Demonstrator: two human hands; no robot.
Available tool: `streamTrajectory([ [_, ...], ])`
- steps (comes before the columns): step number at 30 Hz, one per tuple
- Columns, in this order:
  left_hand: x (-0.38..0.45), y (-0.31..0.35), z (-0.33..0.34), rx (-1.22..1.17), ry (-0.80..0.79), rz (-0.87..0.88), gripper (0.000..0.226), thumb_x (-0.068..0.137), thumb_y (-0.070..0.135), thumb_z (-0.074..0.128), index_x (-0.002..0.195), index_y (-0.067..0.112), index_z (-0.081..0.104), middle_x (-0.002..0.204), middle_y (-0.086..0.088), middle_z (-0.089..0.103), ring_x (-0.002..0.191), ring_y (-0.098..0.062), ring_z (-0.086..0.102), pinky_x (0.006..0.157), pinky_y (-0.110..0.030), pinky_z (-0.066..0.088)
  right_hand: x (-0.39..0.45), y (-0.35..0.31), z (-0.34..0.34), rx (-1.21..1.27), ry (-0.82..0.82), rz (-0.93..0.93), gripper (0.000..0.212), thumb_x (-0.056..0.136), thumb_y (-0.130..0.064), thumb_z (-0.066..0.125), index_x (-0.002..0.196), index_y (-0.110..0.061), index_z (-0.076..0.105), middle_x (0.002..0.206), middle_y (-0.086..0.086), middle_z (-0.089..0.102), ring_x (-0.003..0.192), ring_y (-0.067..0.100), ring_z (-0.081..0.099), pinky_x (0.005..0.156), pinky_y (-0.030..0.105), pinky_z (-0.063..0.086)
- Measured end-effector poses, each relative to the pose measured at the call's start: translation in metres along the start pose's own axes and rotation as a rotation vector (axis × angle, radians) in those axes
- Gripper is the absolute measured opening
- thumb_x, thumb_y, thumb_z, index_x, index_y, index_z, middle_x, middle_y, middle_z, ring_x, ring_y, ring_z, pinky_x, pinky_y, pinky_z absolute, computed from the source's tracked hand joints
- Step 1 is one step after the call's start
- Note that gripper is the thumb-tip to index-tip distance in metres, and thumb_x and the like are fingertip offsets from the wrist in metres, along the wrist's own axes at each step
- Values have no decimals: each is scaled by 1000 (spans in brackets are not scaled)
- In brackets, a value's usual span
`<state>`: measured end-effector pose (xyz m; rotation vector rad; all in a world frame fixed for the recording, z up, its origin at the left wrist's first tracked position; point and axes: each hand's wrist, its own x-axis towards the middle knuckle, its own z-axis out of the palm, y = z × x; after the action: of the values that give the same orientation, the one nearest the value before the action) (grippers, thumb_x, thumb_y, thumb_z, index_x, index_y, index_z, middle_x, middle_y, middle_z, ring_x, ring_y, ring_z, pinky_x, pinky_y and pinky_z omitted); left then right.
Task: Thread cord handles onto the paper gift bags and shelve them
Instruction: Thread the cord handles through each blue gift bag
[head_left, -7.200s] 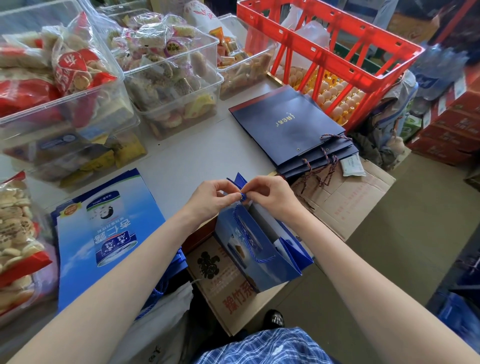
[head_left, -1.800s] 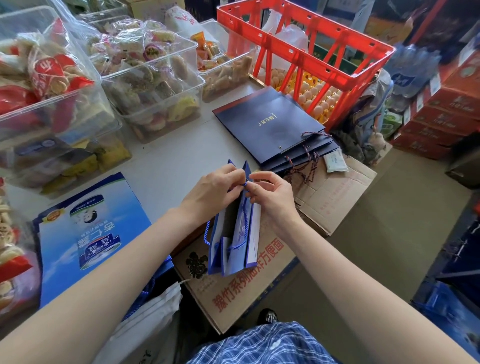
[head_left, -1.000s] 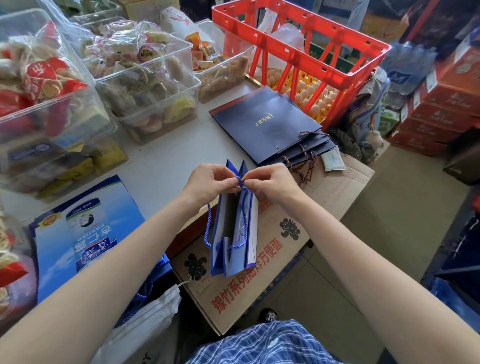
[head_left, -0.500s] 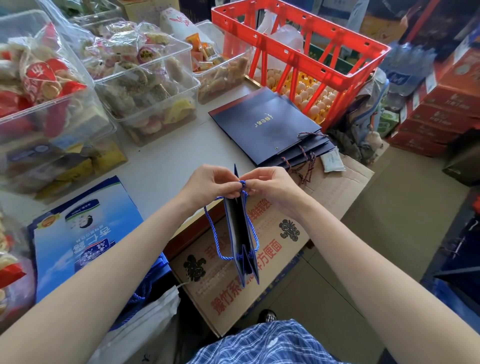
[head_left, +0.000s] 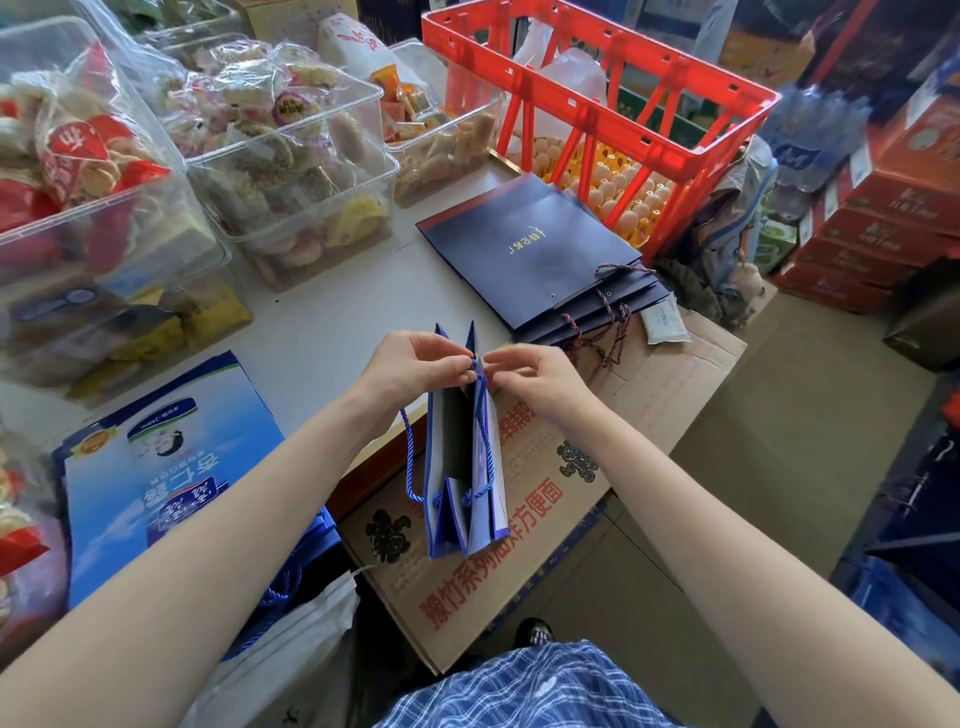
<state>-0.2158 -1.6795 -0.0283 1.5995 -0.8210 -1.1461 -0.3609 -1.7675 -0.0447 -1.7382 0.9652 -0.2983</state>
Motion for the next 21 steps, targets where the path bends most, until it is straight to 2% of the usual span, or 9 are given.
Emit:
streamTrajectory([
  [2,1,0,0,-16,-14,3,11,84,2,62,88,11,67,84,-7,70,76,-12,69,73,-17,54,1,4,6,-180,-49,26,28,91,-20,59,117,-8,63,115,7,64,105,18,59,93,32,48],
  [5,1,0,0,-30,-37,5,11,86,0,60,90,9,66,82,-7,70,73,-10,69,70,-15,53,1,3,10,-196,-55,32,25,91,-25,58,109,-7,63,108,8,64,98,17,60,83,29,48],
  [8,3,-2,-4,33,-13,17,11,87,1,59,89,10,66,86,-8,70,73,-9,69,70,-15,53,3,3,11,-43,-67,42,11,92,-22,57,91,-12,63,96,9,66,95,22,64,87,36,52],
  [10,4,-5,-5,121,7,30,10,87,1,59,93,6,65,86,-8,69,70,-6,68,68,-14,53,7,7,11,71,-6,41,9,93,-17,56,84,-15,59,91,8,66,96,24,66,88,39,53],
  [12,3,-5,-3,152,-11,44,13,88,-1,58,98,0,64,84,-6,68,68,-4,68,68,-13,53,10,8,12,77,47,27,3,91,-14,58,90,-12,58,92,8,64,95,26,66,84,39,53],
  [15,1,-1,1,105,-62,81,12,89,-3,55,97,1,63,82,-6,67,67,-4,67,67,-12,51,13,7,14,36,-3,69,19,89,-15,61,104,-4,61,104,13,64,97,24,64,83,34,55],
  [18,0,1,-2,68,-113,81,15,90,-3,53,91,7,64,81,-5,67,69,-4,67,68,-12,51,14,7,13,-21,-10,82,15,87,-18,64,93,-4,66,91,11,68,88,23,68,86,38,55],
  [19,-1,1,-2,73,-134,83,16,90,-2,53,90,10,64,81,-4,68,71,-5,67,68,-13,51,14,7,11,-20,-17,84,13,87,-16,64,91,-4,67,84,8,68,81,19,68,83,33,56],
  [21,-1,1,-1,139,-139,101,16,89,0,56,88,13,65,82,-4,69,73,-6,67,69,-15,52,12,6,9,-2,-11,91,12,89,-8,59,90,2,65,74,2,64,65,6,63,65,14,53],
])
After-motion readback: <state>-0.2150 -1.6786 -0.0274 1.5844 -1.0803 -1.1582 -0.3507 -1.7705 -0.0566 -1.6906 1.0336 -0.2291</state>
